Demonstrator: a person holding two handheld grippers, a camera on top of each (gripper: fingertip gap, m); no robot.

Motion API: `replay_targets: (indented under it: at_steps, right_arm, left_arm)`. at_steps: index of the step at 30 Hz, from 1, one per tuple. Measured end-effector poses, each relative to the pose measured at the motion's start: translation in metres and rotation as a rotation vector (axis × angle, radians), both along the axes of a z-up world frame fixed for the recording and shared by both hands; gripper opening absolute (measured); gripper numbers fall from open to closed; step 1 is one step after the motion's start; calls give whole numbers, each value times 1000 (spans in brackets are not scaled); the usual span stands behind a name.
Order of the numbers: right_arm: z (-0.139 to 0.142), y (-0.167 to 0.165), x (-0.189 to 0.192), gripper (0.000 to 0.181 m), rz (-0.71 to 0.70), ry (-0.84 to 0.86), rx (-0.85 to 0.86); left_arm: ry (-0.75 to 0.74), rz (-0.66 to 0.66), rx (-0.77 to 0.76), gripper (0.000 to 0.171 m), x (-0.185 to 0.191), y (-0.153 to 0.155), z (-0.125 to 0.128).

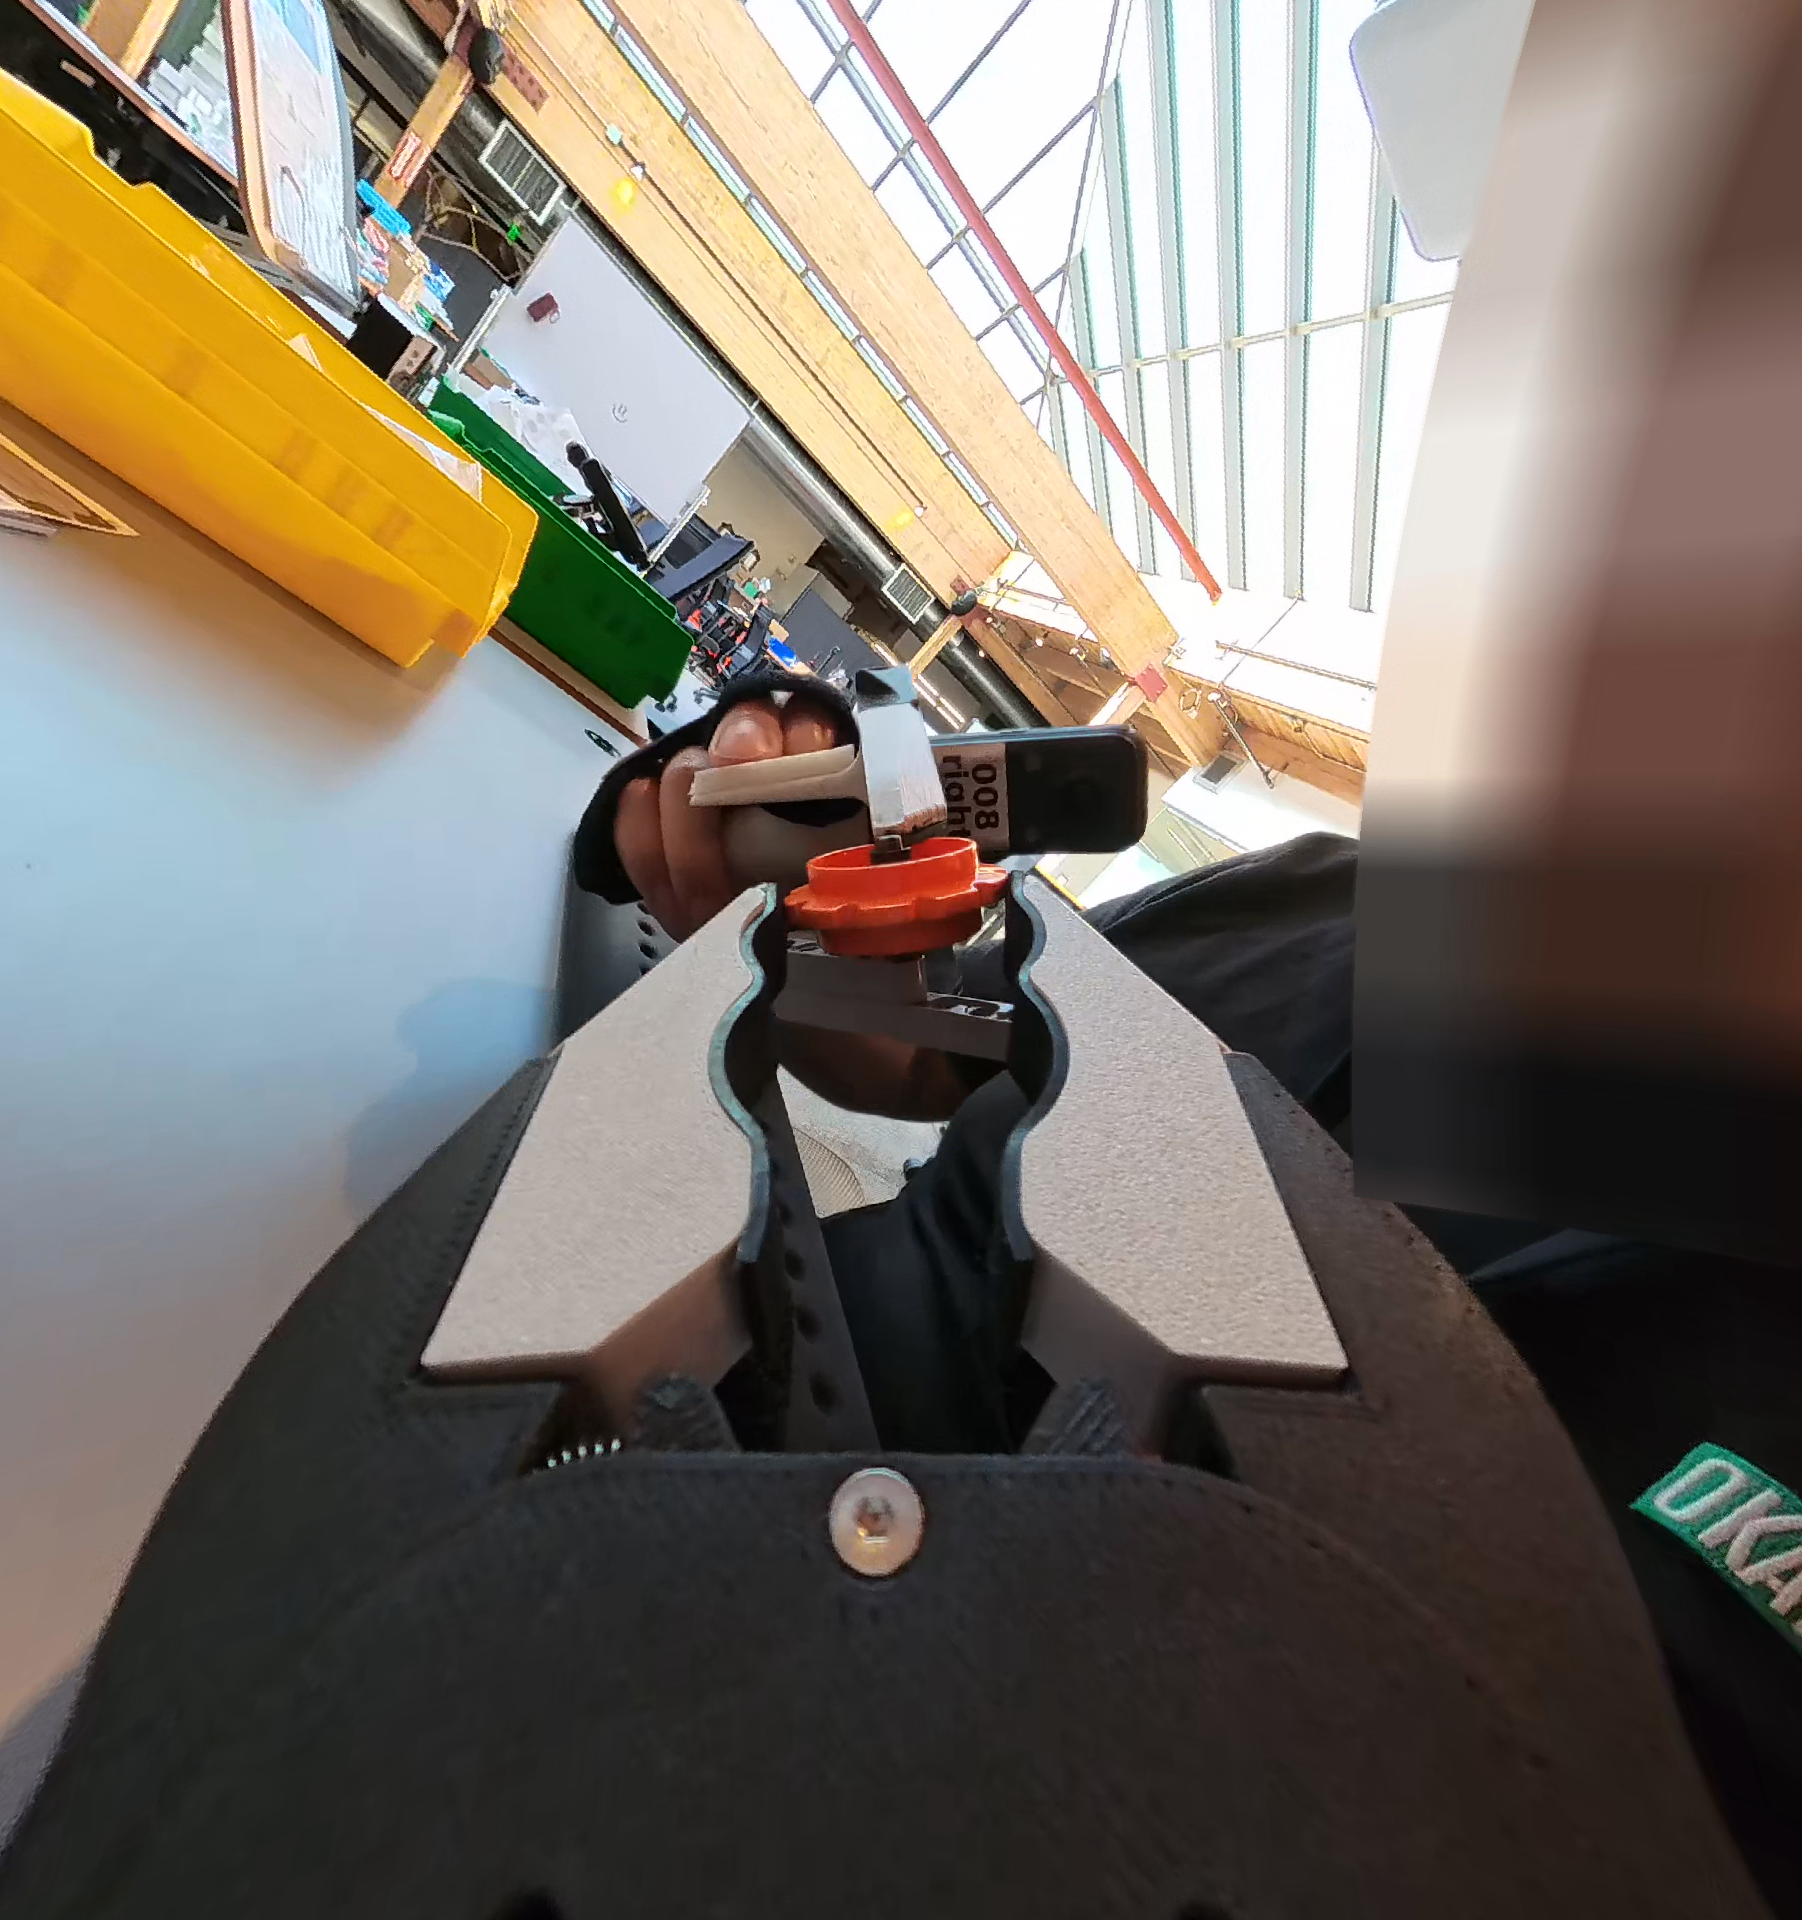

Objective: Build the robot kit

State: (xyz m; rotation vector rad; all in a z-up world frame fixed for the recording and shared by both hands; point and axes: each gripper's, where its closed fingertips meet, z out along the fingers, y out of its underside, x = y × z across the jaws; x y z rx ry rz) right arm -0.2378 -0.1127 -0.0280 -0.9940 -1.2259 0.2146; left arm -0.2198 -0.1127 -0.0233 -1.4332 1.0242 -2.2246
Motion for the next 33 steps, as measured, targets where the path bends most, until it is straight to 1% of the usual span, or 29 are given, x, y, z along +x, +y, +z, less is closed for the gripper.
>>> replay_targets:
  at_steps: [4,5,7,9,11,13,16,18,20,24,27,29,32,33]
  right_arm:
    - [-3,6,4,34,18,-39,-14]
    - [-4,9,6,33,22,-50,-22]
    - [-9,18,11,34,30,-70,-50]
    - [-16,31,19,34,22,-82,-94]
    - [-26,44,28,34,11,-101,-155]
    - [-40,60,39,34,-18,-146,-239]
    - [-62,74,51,34,-14,-217,-384]
    - [-75,81,56,34,-3,-247,-480]
    - [-85,88,58,34,6,-266,-549]
    - [-99,94,59,34,37,-287,-636]
    - [-111,99,60,34,42,-308,-687]
    - [-115,101,61,34,46,-305,-712]
    - [-114,101,61,35,52,-269,-734]
    - [-113,102,61,41,51,-260,-725]
  left_arm:
    - [19,34,-15,41,3,7,-4]
    - [36,63,-19,45,3,13,-7]
    - [64,135,-28,59,5,26,-12]
    - [75,210,-22,64,3,38,-13]
    - [98,282,-5,65,1,50,-17]
    - [123,331,6,63,0,58,-20]
    - [158,352,23,56,2,62,-25]
    - [219,372,60,45,5,65,-34]
    - [296,409,142,39,8,68,-43]
    - [464,529,380,38,9,82,-64]
    - [558,516,464,39,12,81,-80]
    - [587,494,471,40,15,79,-86]
    - [601,475,454,40,16,79,-90]
    - [602,471,446,40,16,79,-90]
